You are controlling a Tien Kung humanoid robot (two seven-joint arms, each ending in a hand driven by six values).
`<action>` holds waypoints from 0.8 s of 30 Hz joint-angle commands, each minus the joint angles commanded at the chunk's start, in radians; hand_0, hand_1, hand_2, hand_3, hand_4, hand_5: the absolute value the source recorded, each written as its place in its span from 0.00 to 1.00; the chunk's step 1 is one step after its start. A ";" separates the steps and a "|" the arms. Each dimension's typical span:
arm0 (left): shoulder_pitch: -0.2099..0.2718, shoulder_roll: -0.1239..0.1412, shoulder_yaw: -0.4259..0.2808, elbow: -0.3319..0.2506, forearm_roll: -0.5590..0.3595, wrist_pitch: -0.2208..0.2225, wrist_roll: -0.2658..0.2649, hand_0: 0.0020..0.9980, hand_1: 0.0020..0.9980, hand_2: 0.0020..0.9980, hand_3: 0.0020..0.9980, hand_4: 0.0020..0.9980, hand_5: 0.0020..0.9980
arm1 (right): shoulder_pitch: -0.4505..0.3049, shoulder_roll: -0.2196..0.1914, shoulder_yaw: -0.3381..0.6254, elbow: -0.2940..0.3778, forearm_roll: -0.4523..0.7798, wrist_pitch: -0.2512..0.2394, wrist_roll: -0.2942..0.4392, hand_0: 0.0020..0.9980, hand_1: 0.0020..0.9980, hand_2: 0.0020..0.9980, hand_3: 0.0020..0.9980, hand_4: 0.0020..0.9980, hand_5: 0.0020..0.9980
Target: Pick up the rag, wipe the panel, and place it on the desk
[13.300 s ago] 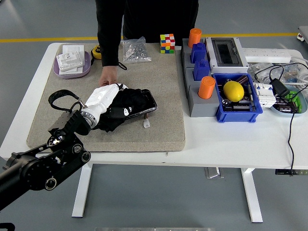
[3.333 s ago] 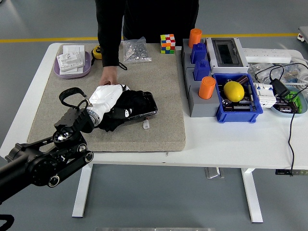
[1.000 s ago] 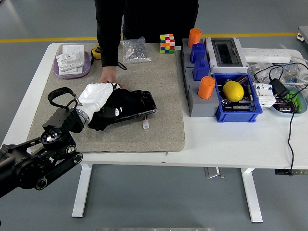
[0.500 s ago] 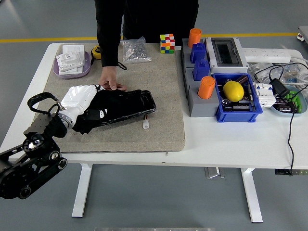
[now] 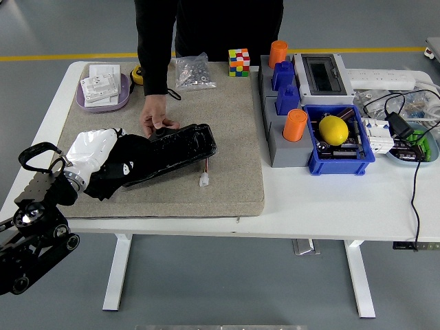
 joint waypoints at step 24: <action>0.049 0.038 -0.119 0.055 0.015 0.027 -0.022 0.23 0.11 0.43 0.29 0.00 0.00 | 0.001 0.000 -0.003 0.000 0.003 -0.002 -0.002 0.69 0.46 0.64 0.62 1.00 0.71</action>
